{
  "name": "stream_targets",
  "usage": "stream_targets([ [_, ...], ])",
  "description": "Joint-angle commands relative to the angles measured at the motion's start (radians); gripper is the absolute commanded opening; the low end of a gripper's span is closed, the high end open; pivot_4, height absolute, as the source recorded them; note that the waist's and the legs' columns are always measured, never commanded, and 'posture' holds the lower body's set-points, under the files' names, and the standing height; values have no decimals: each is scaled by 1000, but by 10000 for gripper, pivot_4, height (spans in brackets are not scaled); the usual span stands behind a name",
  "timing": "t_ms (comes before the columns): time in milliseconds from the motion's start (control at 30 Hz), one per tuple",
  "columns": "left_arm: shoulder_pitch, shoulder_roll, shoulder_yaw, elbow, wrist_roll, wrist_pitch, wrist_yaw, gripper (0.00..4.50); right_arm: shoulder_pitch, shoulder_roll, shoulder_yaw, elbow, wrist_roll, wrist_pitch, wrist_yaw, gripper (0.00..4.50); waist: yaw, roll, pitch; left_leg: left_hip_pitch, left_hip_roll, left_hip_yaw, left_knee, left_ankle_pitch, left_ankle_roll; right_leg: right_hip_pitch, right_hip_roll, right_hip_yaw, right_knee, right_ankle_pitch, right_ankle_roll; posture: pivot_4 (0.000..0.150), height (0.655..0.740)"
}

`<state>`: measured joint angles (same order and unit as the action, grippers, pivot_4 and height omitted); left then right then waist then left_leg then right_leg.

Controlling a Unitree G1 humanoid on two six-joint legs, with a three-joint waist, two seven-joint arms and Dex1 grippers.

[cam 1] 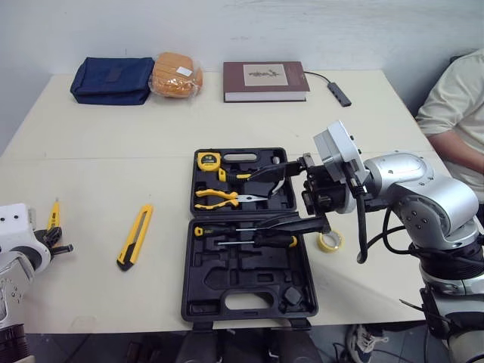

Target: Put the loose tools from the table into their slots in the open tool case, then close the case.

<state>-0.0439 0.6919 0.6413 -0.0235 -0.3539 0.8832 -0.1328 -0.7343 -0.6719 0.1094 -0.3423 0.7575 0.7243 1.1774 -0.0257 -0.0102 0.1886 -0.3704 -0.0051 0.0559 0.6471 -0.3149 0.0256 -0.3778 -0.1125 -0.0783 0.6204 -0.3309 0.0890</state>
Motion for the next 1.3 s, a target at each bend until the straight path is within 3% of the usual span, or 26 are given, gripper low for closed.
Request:
stream_targets([
  [33,37,22,30,-16,19,13,-13,3072,-6,-12,-32,-33,23,0,6,45000,-5,0,0,0,0,0,0,0,0,0,0,0,0,0,0,1500,7400],
  [267,68,112,26,-232,-117,30,-247,3072,33,-61,-62,-40,28,7,9,45000,4,-2,1,-3,0,-1,1,-3,-3,-1,0,0,-2,0,0,1500,7400],
  [367,70,180,-22,-376,-243,50,-429,3072,68,-107,-80,-57,33,20,16,45000,10,-2,1,-4,0,-2,1,-3,-3,-1,-1,0,-4,0,0,1500,7400],
  [567,-30,374,-268,-579,-424,84,-725,3072,192,-228,-125,-146,75,77,35,45000,8,2,4,-4,0,-2,-1,-3,-2,0,-1,-1,-8,0,0,1500,7400],
  [800,-326,408,-660,-566,-348,64,-844,3072,357,-325,-187,-256,112,102,26,45000,-1,7,7,-4,0,-1,0,0,3,1,1,-2,-8,0,1,1500,7400],
  [933,-482,322,-878,-524,-253,99,-829,3072,424,-331,-228,-292,126,127,-38,45000,12,6,8,-4,0,-1,1,2,3,1,2,-2,-6,1,1,1500,7400],
  [1300,-537,231,-1083,-430,-36,-36,-885,3072,505,-350,-277,-333,156,147,-102,45000,49,3,10,-6,0,-1,6,3,5,2,3,0,-7,2,3,1500,7400],
])
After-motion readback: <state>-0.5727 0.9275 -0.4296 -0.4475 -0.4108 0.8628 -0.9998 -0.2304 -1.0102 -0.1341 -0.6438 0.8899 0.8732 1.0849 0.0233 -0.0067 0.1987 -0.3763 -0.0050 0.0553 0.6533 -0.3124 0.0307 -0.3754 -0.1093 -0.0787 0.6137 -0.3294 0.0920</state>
